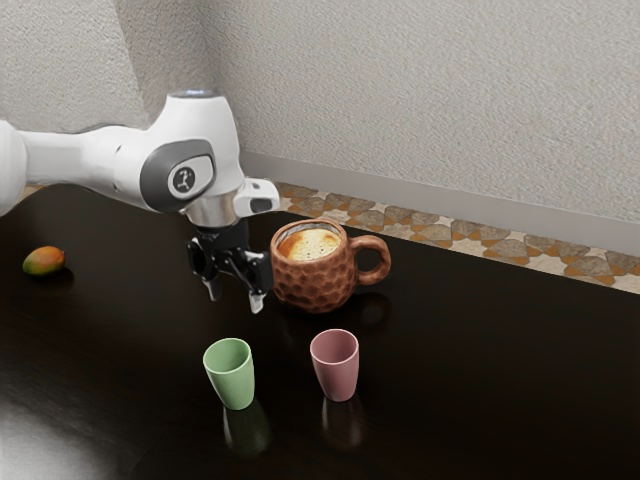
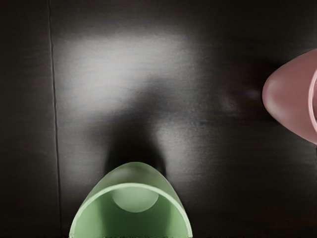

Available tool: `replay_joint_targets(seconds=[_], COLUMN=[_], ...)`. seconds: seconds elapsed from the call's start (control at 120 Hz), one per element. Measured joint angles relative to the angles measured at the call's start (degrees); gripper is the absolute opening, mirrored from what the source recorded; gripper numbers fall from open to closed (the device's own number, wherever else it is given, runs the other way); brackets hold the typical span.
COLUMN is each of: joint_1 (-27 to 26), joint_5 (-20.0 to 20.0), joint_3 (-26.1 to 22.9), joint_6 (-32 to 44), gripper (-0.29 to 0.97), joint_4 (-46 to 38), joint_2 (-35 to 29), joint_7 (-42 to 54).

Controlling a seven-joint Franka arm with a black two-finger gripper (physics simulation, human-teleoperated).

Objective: Place the left cup onto the right cup

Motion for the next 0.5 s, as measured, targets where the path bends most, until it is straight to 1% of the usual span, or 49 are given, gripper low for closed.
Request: replay_joint_targets(seconds=[0.125,0.3,0.425,0.5], joint_1=[4.5,14.4,19.3,20.9], joint_5=[-2.2,-6.0,-8.1,-8.9], joint_3=[-5.6,-15.5,-20.0,-21.7], joint_6=[4.1,8.0,10.0,11.1], gripper=[0.52,0.46,0.44,0.43], joint_4=[-5.4,-9.4,-11.3,-12.2], joint_2=[-1.8,-3.0,-3.0,-2.9], joint_7=[-1.2,-2.7,-3.6,-4.0])
